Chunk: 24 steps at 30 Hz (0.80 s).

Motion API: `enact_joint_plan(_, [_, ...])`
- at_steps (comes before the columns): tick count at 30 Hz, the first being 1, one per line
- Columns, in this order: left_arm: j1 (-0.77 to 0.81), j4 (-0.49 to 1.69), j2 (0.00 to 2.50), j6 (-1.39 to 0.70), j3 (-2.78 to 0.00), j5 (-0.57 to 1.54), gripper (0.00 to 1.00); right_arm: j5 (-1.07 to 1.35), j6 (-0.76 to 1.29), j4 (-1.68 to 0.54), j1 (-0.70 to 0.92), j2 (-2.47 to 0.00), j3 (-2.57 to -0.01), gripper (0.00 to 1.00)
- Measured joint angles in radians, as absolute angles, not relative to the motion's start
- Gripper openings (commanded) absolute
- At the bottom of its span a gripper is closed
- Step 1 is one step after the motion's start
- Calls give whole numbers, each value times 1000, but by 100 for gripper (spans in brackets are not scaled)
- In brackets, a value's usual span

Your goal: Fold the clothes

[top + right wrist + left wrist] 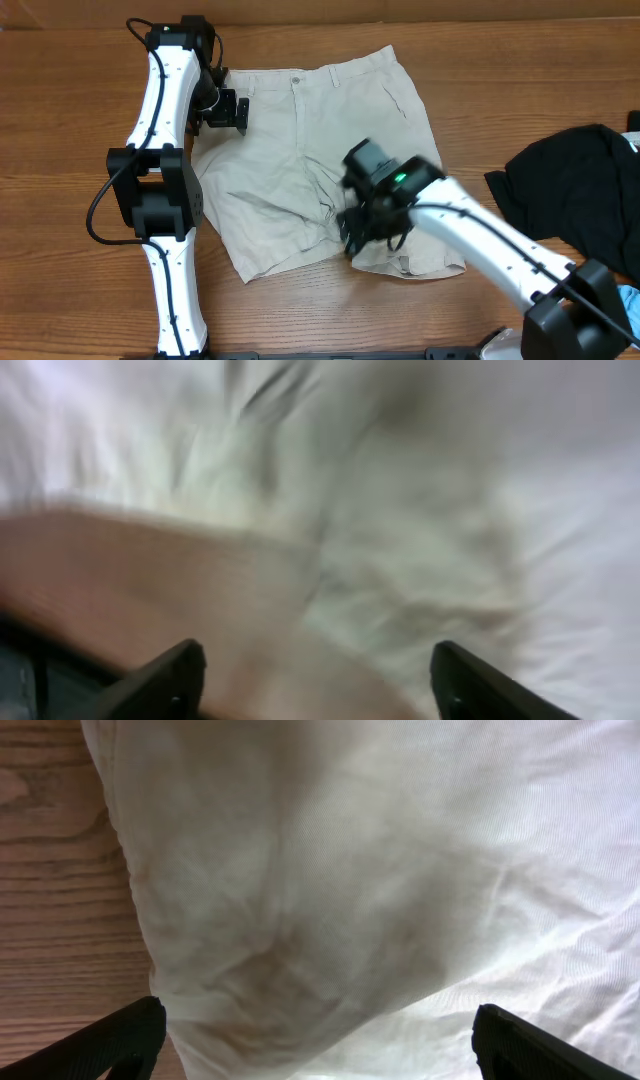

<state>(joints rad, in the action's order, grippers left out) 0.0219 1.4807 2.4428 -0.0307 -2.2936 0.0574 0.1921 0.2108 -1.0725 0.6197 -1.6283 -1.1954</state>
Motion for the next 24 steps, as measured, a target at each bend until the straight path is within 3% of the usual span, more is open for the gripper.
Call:
enact_joint_plan(11, [22, 1450, 2443, -31, -2294, 58, 100, 125, 212, -876, 173, -1701, -1228, 83])
enact_joint_plan(19, [22, 1420, 2443, -31, -2294, 60, 100, 68, 247, -876, 132, -1862, -1228, 85])
enact_joint_plan(24, [22, 1408, 2443, -31, -2294, 60, 100, 44, 272, -808, 131, -1885, -1227, 76])
